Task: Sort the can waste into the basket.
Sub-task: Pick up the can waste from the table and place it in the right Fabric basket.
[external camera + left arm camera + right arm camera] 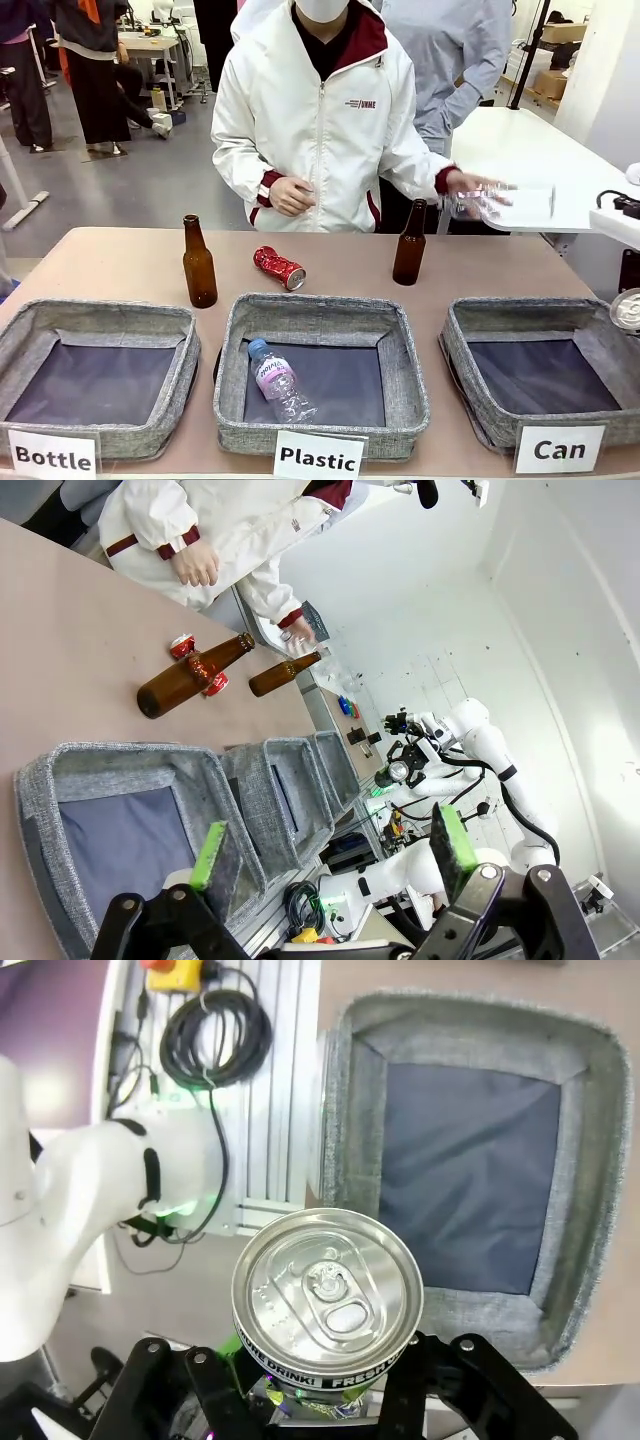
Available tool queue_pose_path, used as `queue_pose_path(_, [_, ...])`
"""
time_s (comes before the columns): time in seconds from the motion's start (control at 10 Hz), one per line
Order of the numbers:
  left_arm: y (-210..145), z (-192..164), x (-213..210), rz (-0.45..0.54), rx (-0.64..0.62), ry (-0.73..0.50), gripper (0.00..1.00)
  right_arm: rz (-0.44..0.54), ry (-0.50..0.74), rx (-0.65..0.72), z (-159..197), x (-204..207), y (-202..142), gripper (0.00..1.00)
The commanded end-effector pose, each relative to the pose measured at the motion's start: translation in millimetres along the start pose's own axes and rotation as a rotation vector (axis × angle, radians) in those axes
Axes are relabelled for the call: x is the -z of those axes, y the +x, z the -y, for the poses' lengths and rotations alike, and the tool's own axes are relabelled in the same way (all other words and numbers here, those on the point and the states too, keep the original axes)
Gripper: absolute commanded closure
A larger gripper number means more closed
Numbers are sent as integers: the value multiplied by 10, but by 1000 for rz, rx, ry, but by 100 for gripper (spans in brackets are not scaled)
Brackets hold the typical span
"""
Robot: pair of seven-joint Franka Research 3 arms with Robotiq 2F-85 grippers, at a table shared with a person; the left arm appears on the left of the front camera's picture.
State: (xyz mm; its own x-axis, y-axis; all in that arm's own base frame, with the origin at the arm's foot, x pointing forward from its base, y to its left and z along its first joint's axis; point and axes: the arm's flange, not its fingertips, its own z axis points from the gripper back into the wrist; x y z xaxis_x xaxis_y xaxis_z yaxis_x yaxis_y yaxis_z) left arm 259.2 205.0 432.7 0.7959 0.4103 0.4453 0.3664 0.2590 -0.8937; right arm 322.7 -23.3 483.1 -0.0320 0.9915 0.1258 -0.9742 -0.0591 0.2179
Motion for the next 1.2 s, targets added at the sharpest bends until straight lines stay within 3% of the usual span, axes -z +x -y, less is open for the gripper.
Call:
queue_pose_path(0.0, [-4, 0, -2, 4, 7, 3, 0, 7, -15, 33, -1, 30, 5, 100])
queue_pose_path(0.1, [-4, 0, -2, 4, 7, 3, 0, 9, -14, 47, -10, 29, -15, 7])
queue_pose_path(0.2, [-4, 0, -2, 4, 7, 3, 0, 13, -17, 58, -20, 42, -10, 0])
queue_pose_path(0.7, [-4, 0, -2, 4, 7, 3, 0, 115, -89, 113, 0, 62, -25, 0])
queue_pose_path(0.8, [-4, 0, -2, 4, 7, 3, 0, 169, -102, 127, 16, 39, -45, 0])
queue_pose_path(1.1, [-4, 0, -2, 4, 7, 3, 0, 465, -108, 204, 48, -76, -220, 0])
